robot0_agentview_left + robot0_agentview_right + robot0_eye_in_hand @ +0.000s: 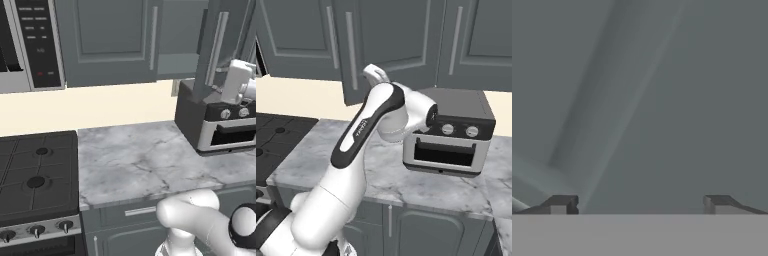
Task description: Pick the tomato from the counter and place it in the cabinet. Then close the cabinet.
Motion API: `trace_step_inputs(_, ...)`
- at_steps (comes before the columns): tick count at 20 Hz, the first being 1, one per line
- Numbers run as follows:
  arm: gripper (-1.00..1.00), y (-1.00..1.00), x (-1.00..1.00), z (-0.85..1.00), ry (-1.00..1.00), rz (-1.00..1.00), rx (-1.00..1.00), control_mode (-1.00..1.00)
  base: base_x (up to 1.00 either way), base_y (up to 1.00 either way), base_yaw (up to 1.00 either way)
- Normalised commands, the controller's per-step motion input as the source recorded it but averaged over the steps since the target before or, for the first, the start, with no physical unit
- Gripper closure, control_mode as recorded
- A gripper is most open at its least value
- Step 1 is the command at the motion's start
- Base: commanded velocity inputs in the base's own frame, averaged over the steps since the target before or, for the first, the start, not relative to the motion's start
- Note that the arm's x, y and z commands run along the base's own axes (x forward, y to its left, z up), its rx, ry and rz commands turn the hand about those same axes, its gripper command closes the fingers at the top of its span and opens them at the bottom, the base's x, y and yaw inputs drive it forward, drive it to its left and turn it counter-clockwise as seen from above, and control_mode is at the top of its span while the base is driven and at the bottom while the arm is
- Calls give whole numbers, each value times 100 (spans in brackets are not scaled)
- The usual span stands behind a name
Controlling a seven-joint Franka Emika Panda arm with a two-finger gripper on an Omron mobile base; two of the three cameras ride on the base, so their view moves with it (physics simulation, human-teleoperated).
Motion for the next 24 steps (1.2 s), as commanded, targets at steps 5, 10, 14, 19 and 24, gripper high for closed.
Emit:
trace_step_inputs(5,-100,56,73,0,0,-30,-9,-100,0,0,0)
trace_step_inputs(10,-100,42,99,0,1,-42,-6,-100,0,0,0)
trace_step_inputs(14,-100,24,74,0,0,-40,-1,-100,0,0,0)
trace_step_inputs(19,-100,0,62,2,1,-31,0,-100,0,0,0)
trace_step_inputs(24,-100,0,59,2,2,-26,0,-100,0,0,0)
